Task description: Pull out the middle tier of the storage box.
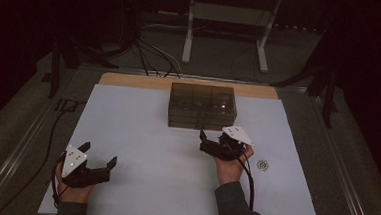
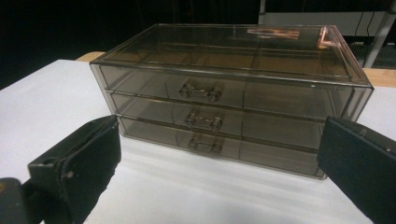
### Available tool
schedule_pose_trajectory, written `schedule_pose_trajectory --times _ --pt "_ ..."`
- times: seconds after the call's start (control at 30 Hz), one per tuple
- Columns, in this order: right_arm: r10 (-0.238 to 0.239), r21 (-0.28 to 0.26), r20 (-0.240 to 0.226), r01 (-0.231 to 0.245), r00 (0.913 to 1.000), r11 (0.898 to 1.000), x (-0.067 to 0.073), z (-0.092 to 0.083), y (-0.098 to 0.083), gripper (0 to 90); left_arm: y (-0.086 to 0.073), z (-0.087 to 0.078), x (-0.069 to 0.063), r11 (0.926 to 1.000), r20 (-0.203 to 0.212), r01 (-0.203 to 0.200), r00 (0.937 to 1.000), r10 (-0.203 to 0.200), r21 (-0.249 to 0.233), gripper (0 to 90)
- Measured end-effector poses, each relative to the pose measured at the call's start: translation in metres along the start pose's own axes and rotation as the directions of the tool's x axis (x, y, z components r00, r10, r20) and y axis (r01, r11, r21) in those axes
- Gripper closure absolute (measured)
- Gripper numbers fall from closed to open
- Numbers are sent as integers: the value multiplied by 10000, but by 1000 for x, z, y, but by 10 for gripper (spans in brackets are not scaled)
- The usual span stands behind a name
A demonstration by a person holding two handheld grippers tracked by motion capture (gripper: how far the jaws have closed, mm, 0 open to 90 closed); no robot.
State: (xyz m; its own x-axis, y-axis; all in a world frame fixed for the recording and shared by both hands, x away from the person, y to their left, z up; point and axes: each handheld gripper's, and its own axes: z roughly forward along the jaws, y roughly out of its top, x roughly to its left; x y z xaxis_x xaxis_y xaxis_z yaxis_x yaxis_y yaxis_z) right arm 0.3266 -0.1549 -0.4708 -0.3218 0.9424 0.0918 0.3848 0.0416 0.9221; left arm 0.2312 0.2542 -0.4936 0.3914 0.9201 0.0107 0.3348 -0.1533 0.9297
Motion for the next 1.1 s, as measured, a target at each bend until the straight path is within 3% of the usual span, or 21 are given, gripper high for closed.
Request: schedule_pose_trajectory --times 0.37,0.77,1.1 --pt "52 77 314 -55 9995 10000 -3 17 1 0 0 1 0 10000 31 -11 10000 10 20 6" --pt "-158 199 638 145 9978 9997 4 35 5 0 0 1 -1 10000 53 -10 10000 10 16 6" --pt "63 215 1155 -89 9933 9997 7 46 0 0 0 1 -1 10000 67 -15 10000 15 29 6"
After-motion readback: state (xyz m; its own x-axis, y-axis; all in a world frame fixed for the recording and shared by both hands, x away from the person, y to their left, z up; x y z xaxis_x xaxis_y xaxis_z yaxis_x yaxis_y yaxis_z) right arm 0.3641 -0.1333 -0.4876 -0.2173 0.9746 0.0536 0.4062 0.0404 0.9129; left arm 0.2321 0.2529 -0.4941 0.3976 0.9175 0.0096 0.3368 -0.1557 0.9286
